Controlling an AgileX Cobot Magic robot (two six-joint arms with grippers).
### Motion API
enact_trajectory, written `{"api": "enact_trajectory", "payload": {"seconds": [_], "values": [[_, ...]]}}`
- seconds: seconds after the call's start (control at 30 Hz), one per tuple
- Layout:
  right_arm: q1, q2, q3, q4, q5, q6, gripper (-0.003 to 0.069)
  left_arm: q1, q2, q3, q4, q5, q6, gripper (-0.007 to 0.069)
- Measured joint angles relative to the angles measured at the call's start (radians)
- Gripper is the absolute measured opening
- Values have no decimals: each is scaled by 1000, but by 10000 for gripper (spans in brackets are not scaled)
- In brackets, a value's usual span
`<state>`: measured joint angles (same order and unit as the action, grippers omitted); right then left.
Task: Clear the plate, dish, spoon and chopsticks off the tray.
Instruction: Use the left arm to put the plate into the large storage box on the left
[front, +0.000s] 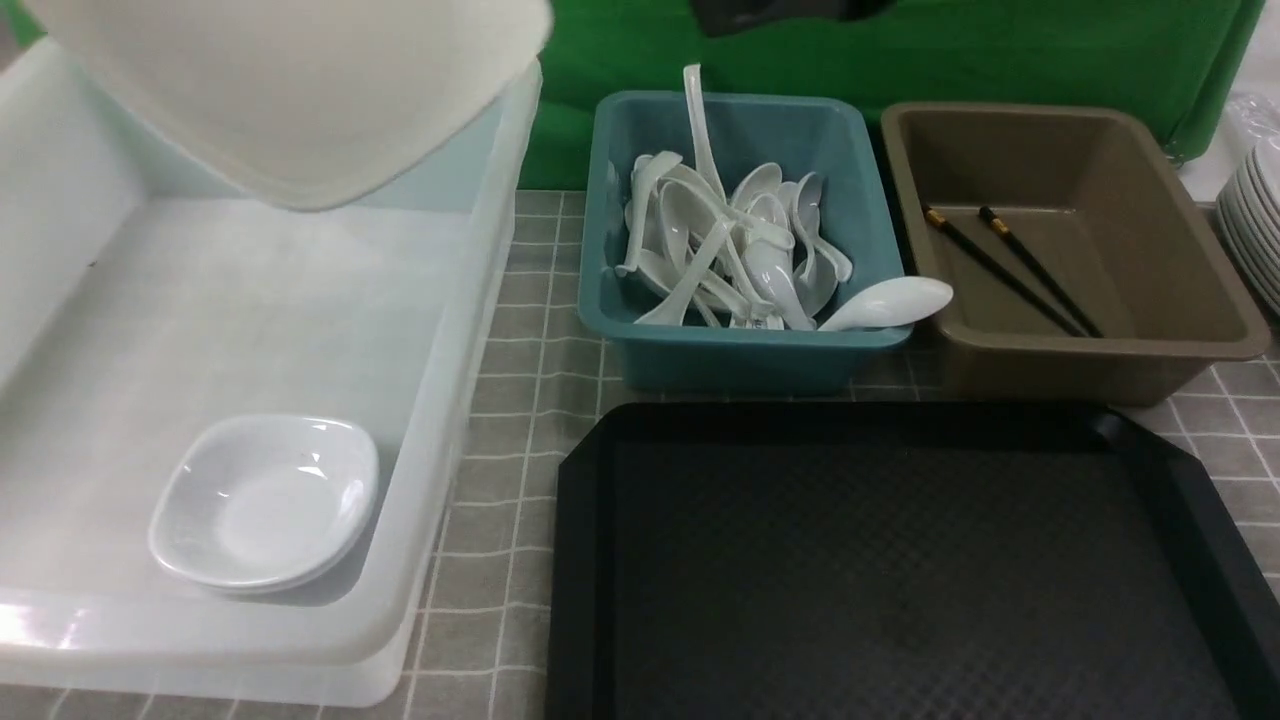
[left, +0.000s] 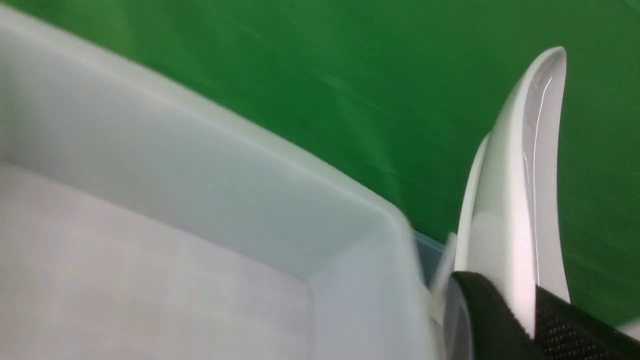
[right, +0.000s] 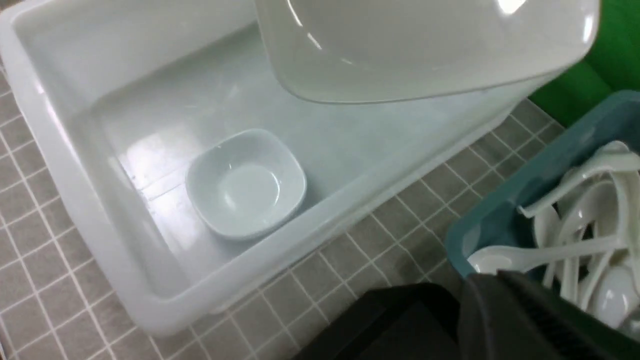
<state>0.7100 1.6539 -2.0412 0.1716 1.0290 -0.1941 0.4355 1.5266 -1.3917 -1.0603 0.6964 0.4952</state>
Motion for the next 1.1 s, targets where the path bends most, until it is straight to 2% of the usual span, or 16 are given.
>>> {"api": "enact_trajectory", "payload": {"seconds": [0.07, 0.17, 0.37, 0.7, 0.8, 0.9, 0.93, 1.07, 1.1], "values": [[25, 99, -93, -10, -15, 4, 28, 16, 6, 114, -64, -136, 72, 24], [42, 193, -189, -13, -46, 6, 27, 12, 35, 207, -151, -236, 155, 24], [51, 298, -285, -15, -49, 17, 27, -12, 145, 242, -214, -275, 209, 24], [61, 306, -289, -15, -70, 18, 27, -14, 251, 242, -239, -318, 204, 55], [61, 306, -289, -15, -75, 18, 27, -14, 250, 242, -238, -317, 191, 100], [61, 306, -289, -15, -80, 18, 27, -14, 250, 242, -157, -318, 127, 235], [61, 306, -289, -15, -80, 18, 27, -14, 250, 242, -143, -318, 115, 243], [61, 306, -289, -16, -80, 18, 28, -14, 250, 242, 85, -309, -42, 407], [61, 306, -289, -16, -78, 18, 28, -14, 250, 242, 118, -302, -65, 419]]}}
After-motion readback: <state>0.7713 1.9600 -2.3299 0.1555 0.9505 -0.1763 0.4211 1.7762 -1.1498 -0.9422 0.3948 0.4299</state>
